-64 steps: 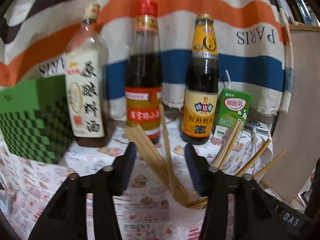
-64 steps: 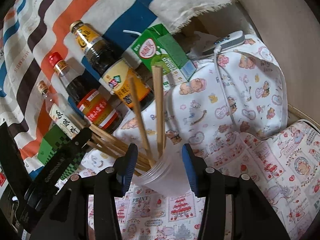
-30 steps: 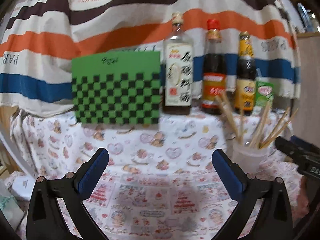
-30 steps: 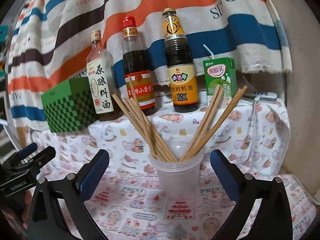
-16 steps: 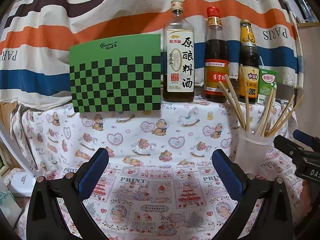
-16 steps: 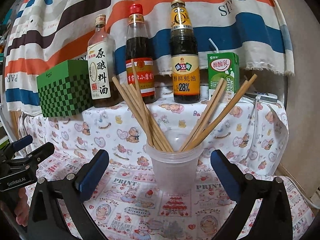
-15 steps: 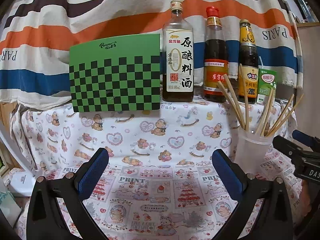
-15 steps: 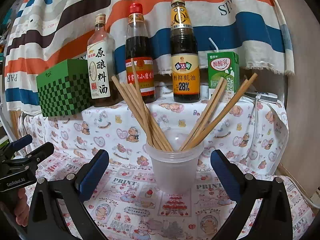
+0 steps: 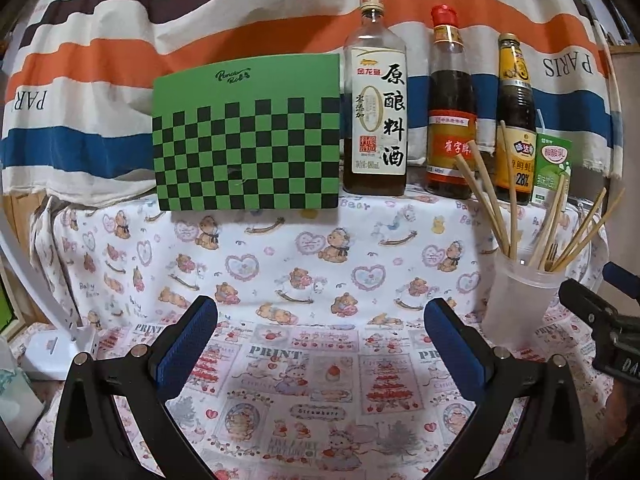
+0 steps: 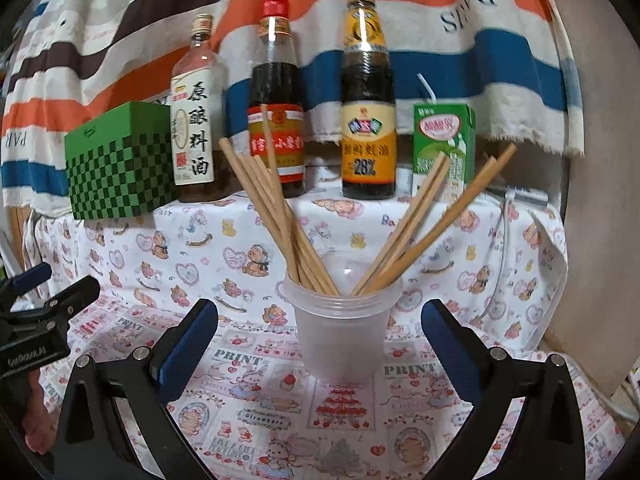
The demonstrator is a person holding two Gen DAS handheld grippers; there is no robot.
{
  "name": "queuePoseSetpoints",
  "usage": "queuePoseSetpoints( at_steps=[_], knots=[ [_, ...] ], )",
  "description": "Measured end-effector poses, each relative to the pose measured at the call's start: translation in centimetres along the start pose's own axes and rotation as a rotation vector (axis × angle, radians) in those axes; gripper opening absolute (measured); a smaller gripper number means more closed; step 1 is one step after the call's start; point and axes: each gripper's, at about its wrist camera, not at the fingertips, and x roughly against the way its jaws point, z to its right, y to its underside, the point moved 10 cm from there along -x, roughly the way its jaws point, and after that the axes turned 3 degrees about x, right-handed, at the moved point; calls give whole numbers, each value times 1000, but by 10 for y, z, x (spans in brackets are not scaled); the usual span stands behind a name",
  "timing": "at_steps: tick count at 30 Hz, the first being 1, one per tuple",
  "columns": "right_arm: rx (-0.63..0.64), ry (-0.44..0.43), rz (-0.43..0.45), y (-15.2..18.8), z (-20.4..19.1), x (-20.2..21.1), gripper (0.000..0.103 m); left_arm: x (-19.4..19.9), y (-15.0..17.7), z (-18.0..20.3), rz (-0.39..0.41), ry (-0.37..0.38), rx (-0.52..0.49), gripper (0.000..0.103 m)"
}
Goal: Organize utensils
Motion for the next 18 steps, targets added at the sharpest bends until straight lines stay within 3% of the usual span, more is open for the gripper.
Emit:
queuePoseSetpoints(
  at_steps=[18],
  knots=[
    [17, -23, -13, 0, -6, -2, 103, 0, 0, -1, 7, -9, 0, 102]
  ],
)
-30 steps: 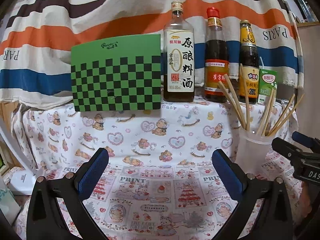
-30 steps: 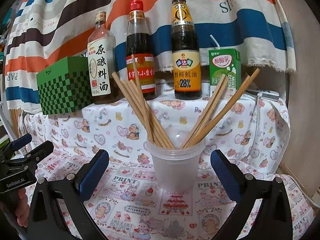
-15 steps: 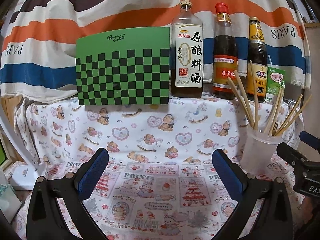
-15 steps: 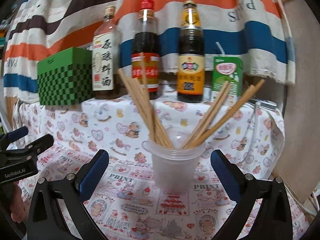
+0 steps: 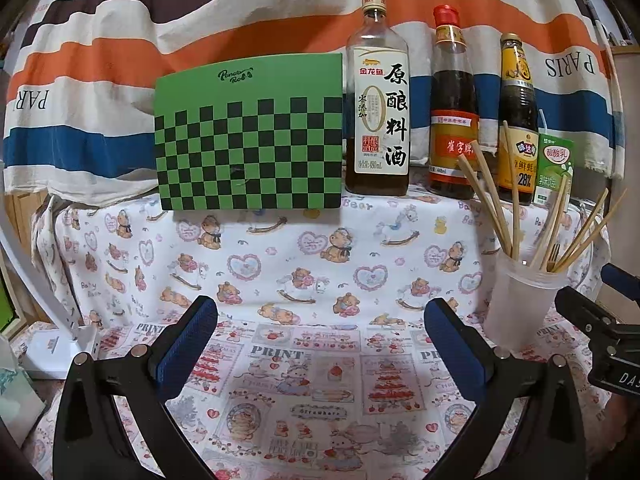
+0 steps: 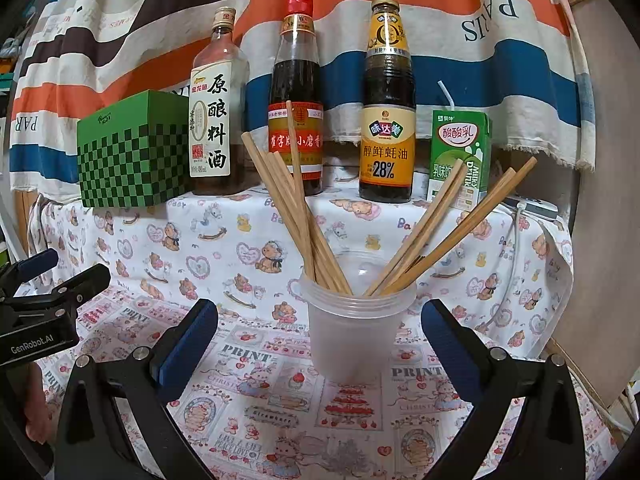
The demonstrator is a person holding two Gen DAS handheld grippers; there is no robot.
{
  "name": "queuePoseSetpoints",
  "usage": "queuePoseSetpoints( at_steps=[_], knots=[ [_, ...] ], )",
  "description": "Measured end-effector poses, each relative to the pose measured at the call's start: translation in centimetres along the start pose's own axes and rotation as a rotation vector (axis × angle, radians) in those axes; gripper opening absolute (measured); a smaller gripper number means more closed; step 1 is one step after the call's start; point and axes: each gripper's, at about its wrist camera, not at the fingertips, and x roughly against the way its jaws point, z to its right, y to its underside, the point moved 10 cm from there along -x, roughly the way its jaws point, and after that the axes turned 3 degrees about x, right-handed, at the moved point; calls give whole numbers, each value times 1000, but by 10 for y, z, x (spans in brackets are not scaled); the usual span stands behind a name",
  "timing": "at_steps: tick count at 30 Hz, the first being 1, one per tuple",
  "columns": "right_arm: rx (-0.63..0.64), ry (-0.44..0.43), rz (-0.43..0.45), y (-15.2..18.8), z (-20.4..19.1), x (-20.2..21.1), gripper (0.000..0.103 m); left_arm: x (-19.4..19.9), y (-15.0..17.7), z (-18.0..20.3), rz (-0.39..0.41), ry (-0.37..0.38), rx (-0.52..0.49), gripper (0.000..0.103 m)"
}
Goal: Organize utensils
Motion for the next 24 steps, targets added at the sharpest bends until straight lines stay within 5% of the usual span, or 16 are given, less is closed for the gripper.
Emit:
queuePoseSetpoints(
  at_steps=[24],
  knots=[
    [-3, 1, -3, 1, 0, -2, 103, -1, 0, -1, -2, -5, -3, 102]
  ],
)
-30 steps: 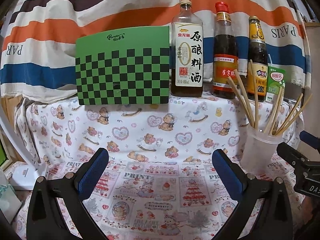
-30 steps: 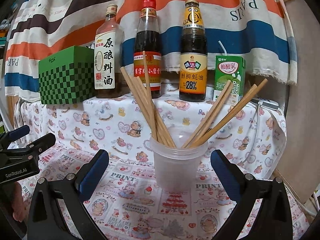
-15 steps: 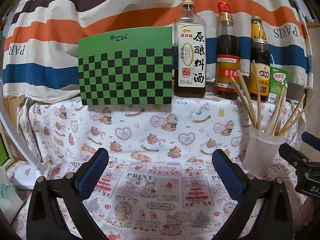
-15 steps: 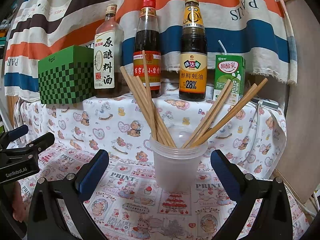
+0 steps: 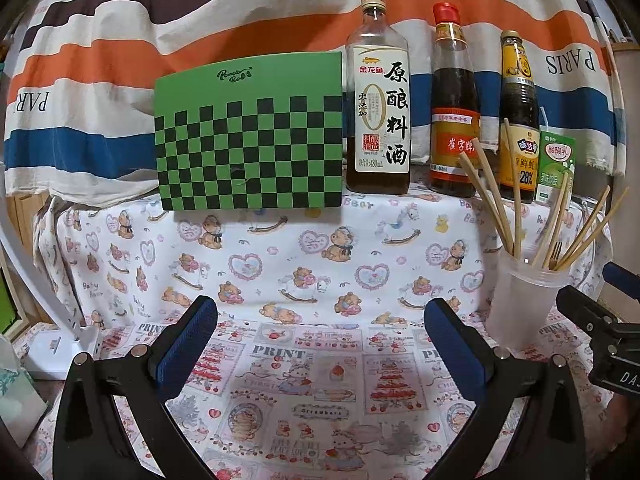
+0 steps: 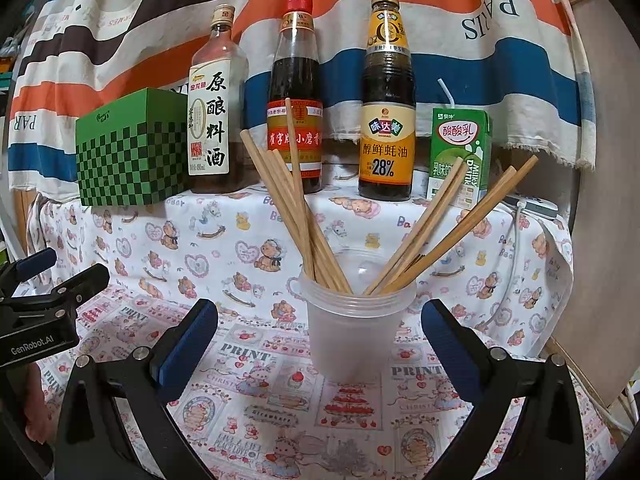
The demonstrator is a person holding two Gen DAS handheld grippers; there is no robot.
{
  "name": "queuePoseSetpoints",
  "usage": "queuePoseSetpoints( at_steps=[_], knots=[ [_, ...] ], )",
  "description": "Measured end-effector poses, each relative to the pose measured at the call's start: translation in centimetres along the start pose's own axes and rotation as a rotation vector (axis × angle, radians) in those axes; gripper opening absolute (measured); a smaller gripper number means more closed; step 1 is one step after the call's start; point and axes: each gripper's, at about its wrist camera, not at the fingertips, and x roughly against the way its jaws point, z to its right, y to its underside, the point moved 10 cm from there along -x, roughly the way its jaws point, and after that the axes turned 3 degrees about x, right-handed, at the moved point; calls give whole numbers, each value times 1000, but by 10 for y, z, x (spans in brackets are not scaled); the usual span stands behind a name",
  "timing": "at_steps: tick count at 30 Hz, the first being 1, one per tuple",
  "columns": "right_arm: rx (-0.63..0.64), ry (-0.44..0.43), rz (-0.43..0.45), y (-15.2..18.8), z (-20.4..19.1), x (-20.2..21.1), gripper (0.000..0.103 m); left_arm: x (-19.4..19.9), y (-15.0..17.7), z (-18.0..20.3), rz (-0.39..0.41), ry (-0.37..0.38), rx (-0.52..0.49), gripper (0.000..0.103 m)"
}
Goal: Organize utensils
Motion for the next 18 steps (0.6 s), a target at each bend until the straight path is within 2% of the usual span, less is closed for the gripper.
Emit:
queuePoseSetpoints(
  at_steps=[18],
  knots=[
    [1, 0, -1, -1, 0, 0, 103, 0, 0, 1, -1, 6, -5, 102]
  ],
)
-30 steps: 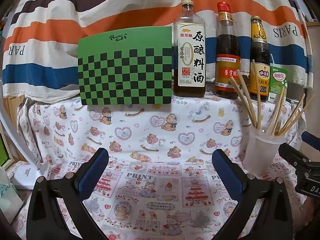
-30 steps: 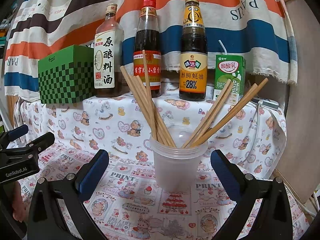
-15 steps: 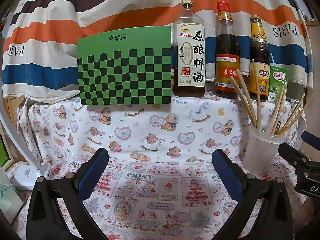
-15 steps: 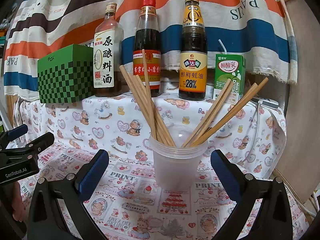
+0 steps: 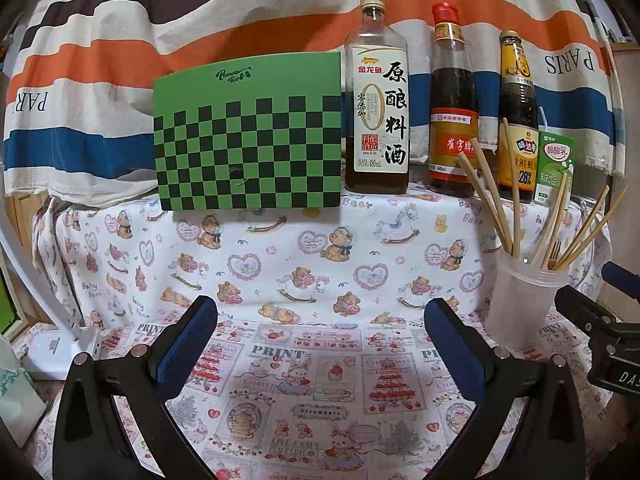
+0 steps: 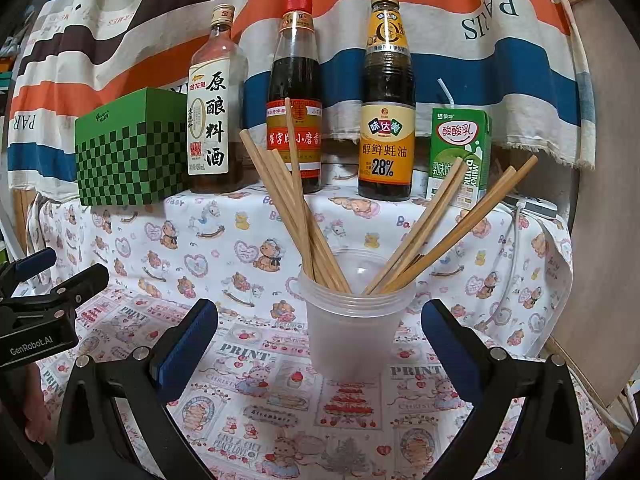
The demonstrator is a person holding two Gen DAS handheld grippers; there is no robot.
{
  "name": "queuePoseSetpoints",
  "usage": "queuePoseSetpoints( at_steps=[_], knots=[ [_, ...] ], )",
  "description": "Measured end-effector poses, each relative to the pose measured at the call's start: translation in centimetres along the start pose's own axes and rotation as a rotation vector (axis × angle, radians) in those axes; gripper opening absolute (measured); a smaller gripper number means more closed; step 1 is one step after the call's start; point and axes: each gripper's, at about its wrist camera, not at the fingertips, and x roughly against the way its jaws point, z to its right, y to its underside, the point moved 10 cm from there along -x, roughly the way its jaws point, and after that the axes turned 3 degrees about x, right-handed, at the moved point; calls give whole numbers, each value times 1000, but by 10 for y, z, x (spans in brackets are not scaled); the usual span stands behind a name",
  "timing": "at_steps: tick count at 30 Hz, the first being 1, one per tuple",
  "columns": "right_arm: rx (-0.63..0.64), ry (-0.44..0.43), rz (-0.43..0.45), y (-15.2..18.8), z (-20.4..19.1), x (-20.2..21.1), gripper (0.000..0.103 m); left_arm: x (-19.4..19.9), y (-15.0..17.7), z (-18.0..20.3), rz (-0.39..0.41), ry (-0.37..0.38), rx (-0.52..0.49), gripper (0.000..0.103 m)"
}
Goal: Organize utensils
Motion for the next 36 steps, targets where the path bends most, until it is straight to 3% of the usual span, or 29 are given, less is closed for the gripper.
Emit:
queuePoseSetpoints(
  at_steps=[36],
  knots=[
    [1, -2, -4, 1, 0, -1, 103, -1, 0, 1, -7, -1, -7, 103]
  ],
)
